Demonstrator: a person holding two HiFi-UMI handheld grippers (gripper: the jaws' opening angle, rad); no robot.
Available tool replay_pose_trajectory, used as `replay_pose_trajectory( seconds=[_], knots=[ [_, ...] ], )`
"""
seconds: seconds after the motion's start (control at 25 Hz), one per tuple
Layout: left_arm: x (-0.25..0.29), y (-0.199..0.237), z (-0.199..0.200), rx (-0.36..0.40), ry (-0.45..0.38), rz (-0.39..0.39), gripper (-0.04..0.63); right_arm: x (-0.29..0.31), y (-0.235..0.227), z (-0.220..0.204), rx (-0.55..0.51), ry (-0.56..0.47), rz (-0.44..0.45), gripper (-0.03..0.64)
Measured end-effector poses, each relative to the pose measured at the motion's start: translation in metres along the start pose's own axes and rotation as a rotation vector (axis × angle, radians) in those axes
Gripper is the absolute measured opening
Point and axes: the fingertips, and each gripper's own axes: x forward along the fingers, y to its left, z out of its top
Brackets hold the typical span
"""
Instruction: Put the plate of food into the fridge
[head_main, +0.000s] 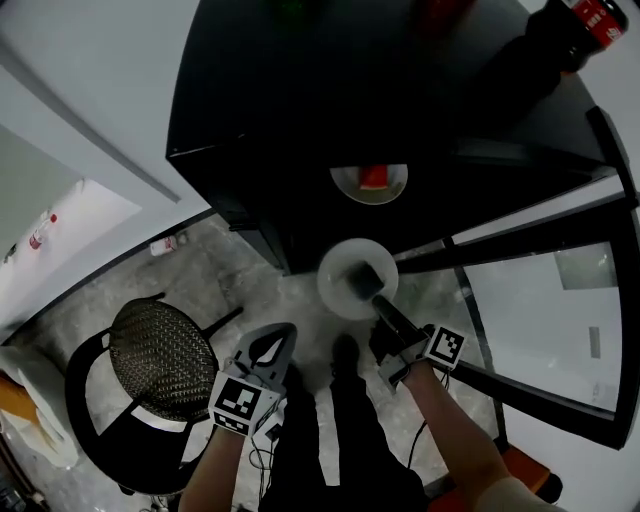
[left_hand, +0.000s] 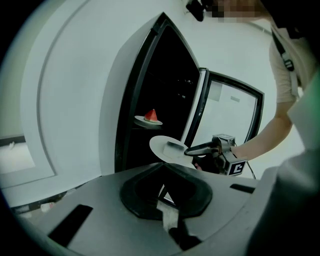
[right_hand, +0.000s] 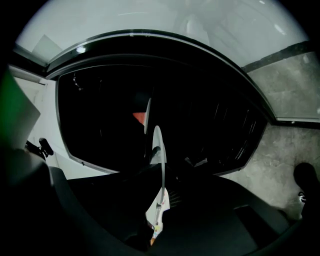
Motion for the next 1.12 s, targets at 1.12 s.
replay_pose_trajectory(
  seconds=[1.12],
  knots=[
    [-0.011,-0.005,-0.099,-0.12,0.083,0.047,0.011,0.123,-0.113,0.049,0.091,-0.154,-0.128,0.026]
  ],
)
